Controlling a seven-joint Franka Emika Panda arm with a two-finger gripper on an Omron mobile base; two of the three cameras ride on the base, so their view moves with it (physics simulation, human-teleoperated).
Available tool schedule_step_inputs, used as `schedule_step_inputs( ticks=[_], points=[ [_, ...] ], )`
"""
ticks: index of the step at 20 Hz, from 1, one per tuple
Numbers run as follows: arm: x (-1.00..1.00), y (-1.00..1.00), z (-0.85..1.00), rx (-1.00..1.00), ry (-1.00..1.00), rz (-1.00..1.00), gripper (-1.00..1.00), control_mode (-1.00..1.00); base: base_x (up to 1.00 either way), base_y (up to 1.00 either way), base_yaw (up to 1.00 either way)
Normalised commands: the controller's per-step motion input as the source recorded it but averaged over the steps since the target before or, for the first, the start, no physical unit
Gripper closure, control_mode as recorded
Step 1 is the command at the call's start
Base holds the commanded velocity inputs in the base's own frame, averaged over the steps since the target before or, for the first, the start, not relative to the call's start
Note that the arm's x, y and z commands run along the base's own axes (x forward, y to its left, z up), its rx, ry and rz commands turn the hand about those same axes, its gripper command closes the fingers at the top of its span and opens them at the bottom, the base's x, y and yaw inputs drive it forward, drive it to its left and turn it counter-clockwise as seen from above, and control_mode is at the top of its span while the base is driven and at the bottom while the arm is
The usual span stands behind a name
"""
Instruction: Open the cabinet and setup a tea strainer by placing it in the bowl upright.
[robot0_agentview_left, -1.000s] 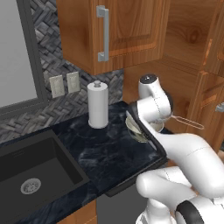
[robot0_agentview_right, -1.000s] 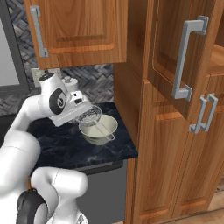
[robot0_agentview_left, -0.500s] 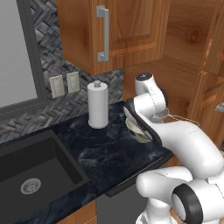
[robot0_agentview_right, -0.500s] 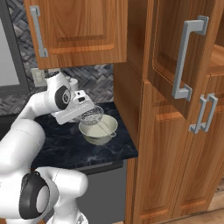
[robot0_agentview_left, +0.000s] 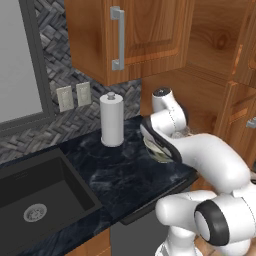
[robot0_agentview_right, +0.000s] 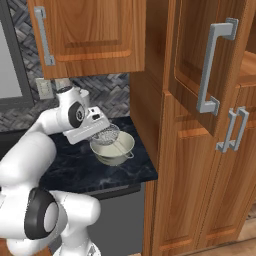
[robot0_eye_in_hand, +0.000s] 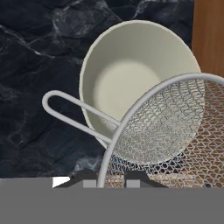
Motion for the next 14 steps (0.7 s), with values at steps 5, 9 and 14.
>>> schedule_step_inputs(
  ticks=[5, 9, 14],
  points=[
    [0.38, 0.00, -0.24, 0.05, 0.00, 0.00, 1.00, -1.00, 0.00, 0.00, 0.00],
    [0.39, 0.00, -0.08, 0.05, 0.00, 0.00, 1.00, -1.00, 0.00, 0.00, 0.00],
    [0.23, 0.00, -0.06, 0.01, 0.00, 0.00, 1.00, -1.00, 0.00, 0.00, 0.00]
  ],
)
